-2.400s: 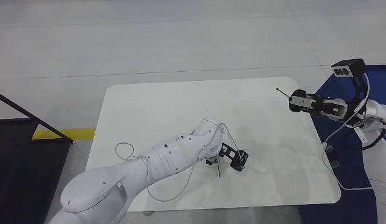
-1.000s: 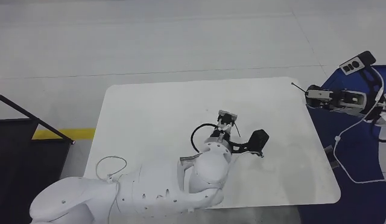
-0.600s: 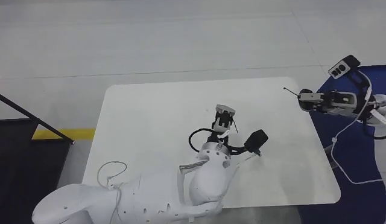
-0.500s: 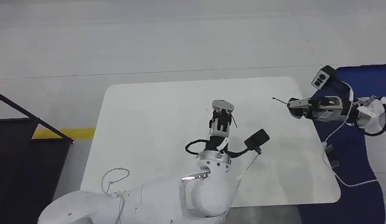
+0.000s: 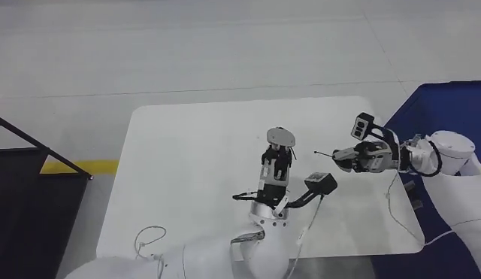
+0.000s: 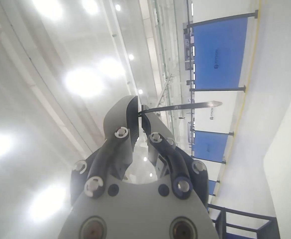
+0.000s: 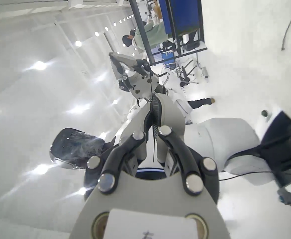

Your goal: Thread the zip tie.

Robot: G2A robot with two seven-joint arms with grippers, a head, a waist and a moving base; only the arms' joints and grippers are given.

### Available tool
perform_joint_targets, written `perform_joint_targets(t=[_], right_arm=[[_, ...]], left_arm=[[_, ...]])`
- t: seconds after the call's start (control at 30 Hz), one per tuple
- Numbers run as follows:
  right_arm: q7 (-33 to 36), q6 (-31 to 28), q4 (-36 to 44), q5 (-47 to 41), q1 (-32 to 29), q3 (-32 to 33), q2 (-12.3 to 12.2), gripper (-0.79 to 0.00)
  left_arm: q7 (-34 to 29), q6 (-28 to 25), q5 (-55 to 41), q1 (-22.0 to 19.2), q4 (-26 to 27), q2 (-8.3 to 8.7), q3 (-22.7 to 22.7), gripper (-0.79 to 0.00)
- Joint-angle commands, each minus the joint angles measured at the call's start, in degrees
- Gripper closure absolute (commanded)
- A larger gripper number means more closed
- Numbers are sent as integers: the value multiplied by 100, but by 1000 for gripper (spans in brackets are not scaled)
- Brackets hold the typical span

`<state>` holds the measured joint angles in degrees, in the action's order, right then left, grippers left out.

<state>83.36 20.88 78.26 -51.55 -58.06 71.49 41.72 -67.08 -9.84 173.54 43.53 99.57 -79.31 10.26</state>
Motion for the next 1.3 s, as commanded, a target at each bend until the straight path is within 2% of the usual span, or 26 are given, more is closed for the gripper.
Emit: perform_joint_targets(t=[0.0, 0.1, 0.23, 0.67, 0.8, 0.9, 1.0, 1.1, 1.27], right_arm=[[-174, 182, 84, -254, 58, -424, -92, 0], [-439, 448, -62, -1187, 249, -1101, -254, 0], [-684, 693, -137, -2168, 609, -1989, -471, 0], [-684, 693, -137, -2168, 609, -1989, -471, 0], [-1398, -614, 244, -1490, 427, -1701, -507, 0], [-1434, -1144, 436, -1226, 152, -1467, -570, 0], [-1295, -1467, 453, -996, -44, -1275, -619, 0], [-844, -1597, 351, -1047, -193, -1107, -654, 0], [-844, -1597, 351, -1047, -193, -1107, -654, 0]], left_arm=[[103, 12, 246, 92, -62, -40, 76, 0], [-36, -128, 246, -169, -48, -73, -52, 0], [-80, -274, 246, -239, 8, -100, -52, 0], [-32, -268, 246, -226, 28, -100, -50, 0], [291, -421, 246, -158, 34, -79, 83, 0], [351, -635, 246, -102, 25, -57, 210, 0], [405, -854, 246, 9, 76, -30, 333, 0], [244, -1260, 246, -103, -39, 55, 241, 0], [239, -1311, 246, -121, -67, 77, 208, 0]])
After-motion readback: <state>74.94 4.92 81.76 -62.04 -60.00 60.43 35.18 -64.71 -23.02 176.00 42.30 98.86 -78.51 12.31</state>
